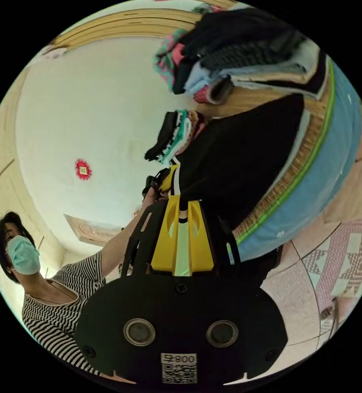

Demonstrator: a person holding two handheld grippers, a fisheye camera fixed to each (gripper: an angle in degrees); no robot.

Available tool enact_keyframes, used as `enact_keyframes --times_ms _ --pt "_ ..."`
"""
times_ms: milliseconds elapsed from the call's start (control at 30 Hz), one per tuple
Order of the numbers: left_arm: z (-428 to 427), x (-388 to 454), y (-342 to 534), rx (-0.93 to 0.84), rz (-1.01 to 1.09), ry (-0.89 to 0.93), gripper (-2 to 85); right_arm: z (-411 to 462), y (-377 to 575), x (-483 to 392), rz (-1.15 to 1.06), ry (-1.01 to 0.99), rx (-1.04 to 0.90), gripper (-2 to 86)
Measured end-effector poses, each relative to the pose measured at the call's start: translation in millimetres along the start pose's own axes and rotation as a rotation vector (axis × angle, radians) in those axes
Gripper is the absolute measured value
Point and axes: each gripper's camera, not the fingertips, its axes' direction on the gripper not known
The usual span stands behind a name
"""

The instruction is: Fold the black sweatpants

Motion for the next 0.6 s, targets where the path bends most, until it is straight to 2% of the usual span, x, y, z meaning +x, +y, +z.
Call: enact_keyframes --times_ms 100,300,467,600 --pt "8.0 5.8 -26.7 0.046 -0.003 0.140 5.3 18.1 12.0 40.9 0.069 -0.082 -0.052 1.4" --pt "11.2 64.0 -81.5 -0.002 0.133 0.036 5.6 37.3 17.8 47.5 0.027 -0.048 -0.104 1.3" --pt "18.2 84.0 -105.2 0.035 0.099 0.139 6.1 42.7 28.8 64.7 0.079 -0.111 -0.100 1.6" --pt "16.7 113.2 -115.7 0.074 0.086 0.131 7.0 32.7 39.1 67.9 0.097 -0.147 -0.079 1.8"
